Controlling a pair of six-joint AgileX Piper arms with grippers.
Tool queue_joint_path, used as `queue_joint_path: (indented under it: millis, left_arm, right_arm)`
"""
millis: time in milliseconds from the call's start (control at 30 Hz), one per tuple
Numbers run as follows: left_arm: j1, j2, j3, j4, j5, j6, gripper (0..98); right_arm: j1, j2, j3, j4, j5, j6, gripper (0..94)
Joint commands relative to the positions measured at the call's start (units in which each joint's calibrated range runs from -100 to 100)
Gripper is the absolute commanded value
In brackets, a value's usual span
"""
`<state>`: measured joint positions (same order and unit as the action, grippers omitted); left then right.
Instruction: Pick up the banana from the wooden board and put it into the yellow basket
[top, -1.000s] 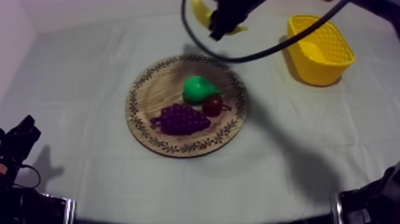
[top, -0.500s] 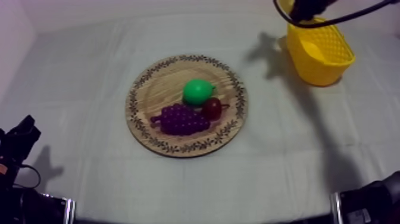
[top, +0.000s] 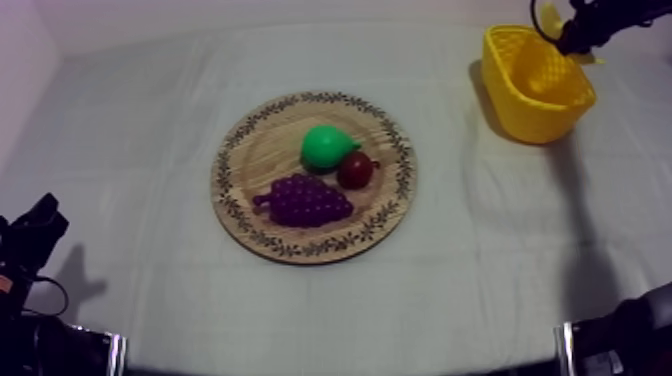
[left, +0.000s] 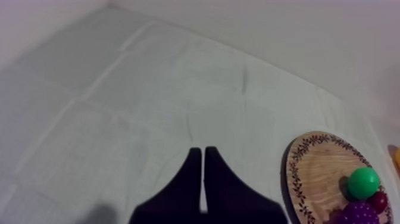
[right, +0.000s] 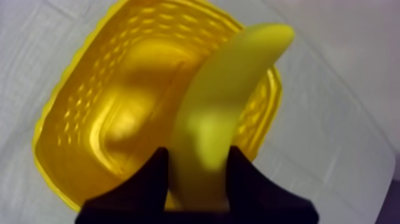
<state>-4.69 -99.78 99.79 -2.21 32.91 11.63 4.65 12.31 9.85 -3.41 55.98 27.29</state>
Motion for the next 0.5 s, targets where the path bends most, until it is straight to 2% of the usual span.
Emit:
queue_joint_path:
  millis: [0, 233, 467]
  left_arm:
    - [0.0, 0.0, 0.0, 0.03, 0.0, 0.0, 0.1]
    - [0.0, 0.0, 0.0, 0.03, 0.0, 0.0, 0.1]
    - [0.0, 0.0, 0.0, 0.03, 0.0, 0.0, 0.1]
  right_arm:
    - [0.2, 0.1, 2.4, -0.1, -1.2, 0.1, 26.9]
    - [0.2, 0.5, 9.9, 0.7, -7.6, -0.1, 27.4]
    - [0.0, 1.4, 11.0, 1.3, -10.8, -0.6, 31.0]
